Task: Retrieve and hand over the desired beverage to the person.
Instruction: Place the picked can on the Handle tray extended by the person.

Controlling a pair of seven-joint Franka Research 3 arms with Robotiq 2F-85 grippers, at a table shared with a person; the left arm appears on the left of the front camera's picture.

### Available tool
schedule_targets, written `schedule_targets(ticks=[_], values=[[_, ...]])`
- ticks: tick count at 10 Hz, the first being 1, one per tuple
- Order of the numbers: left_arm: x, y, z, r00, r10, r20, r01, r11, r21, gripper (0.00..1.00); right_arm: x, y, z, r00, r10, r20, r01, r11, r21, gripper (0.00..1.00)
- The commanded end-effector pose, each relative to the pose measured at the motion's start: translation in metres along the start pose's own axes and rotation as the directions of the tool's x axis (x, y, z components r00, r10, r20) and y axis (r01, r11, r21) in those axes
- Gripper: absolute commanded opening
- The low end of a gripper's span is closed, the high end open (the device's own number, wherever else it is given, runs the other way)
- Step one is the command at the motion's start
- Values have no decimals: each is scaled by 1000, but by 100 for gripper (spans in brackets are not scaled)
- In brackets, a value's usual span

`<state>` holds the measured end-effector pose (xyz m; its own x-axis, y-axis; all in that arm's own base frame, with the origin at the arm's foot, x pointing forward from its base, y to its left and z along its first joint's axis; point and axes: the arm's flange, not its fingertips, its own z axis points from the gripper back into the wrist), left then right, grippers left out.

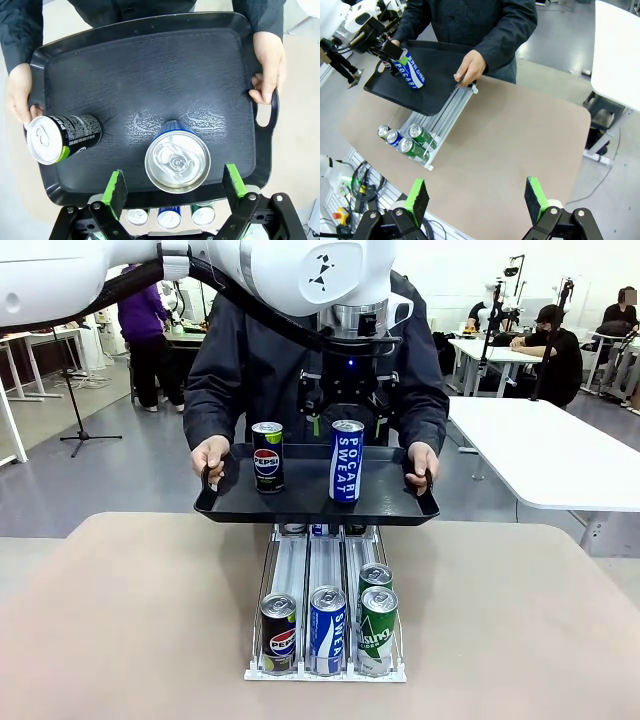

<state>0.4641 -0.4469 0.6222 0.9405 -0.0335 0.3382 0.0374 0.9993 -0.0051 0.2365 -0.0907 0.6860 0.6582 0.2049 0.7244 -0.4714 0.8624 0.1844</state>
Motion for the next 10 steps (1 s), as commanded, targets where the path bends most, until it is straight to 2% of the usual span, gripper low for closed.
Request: schedule_targets(ticks=[1,3,4,6,7,9,10], values=[[5,-2,6,1000,24,-9,-24,1000,6,100,1,0,-1,1000,12,4,-12,999,29,100],[-4,-1,18,1000,13,-2,-13,1000,-11,100,1,0,-1,1000,12,4,-12,999,29,100],[-26,11,37,999,-23,24,24,998,-60,100,1,0,-1,1000,12,4,-12,999,29,100],[-93,70,85,984,-85,159,105,986,-126,100,1,0,-1,1000,12,4,-12,999,29,100],[-120,96,97,976,-92,197,121,983,-140,100,1,0,-1,1000,12,4,-12,999,29,100],[-143,150,114,969,-106,223,145,975,-169,100,1,0,-1,1000,12,4,-12,999,29,100],[-146,183,118,969,-154,195,192,962,-193,100,1,0,-1,1000,12,4,-12,999,29,100]])
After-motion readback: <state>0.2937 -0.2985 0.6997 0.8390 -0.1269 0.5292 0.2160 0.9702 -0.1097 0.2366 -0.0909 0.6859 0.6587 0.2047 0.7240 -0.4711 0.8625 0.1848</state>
